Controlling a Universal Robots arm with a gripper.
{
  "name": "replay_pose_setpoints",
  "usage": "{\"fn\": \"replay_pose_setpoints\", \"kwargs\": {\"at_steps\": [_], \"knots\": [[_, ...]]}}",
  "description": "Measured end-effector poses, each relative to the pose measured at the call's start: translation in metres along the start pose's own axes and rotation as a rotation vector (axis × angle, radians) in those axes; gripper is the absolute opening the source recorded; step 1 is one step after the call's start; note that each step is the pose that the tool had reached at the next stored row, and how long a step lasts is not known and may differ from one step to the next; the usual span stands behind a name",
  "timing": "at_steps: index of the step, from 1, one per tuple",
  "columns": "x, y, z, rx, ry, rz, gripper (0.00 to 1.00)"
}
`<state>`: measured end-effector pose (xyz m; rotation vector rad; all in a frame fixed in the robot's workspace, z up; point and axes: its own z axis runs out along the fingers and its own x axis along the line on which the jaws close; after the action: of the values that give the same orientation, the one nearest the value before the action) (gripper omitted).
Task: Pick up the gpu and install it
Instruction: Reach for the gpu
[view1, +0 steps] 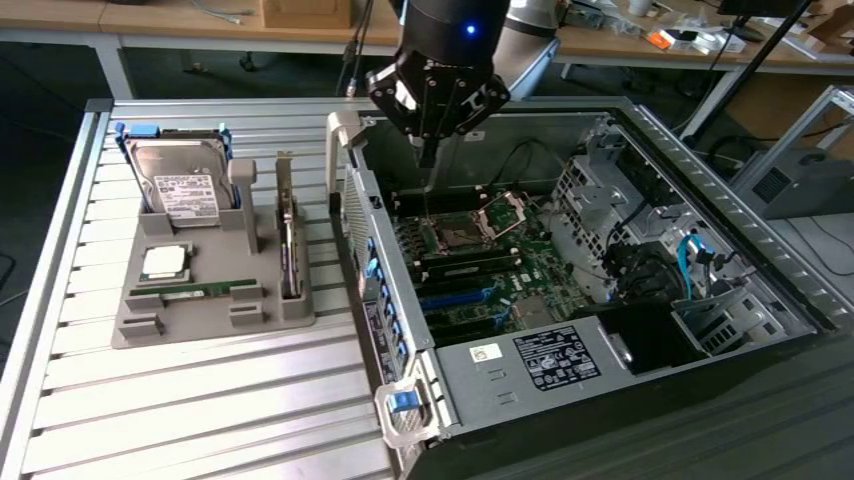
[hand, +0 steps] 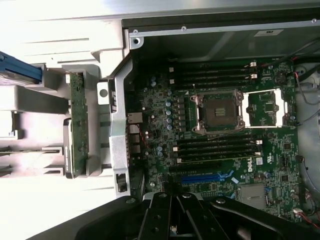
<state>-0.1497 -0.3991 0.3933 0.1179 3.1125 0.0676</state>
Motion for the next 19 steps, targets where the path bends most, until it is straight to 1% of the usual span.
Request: {"fn": "replay_pose_setpoints", "kwargs": {"at_steps": [19], "knots": [[0.0042,-0.0004,-0.0001,0.0,0.0,0.0,0.11]]}}
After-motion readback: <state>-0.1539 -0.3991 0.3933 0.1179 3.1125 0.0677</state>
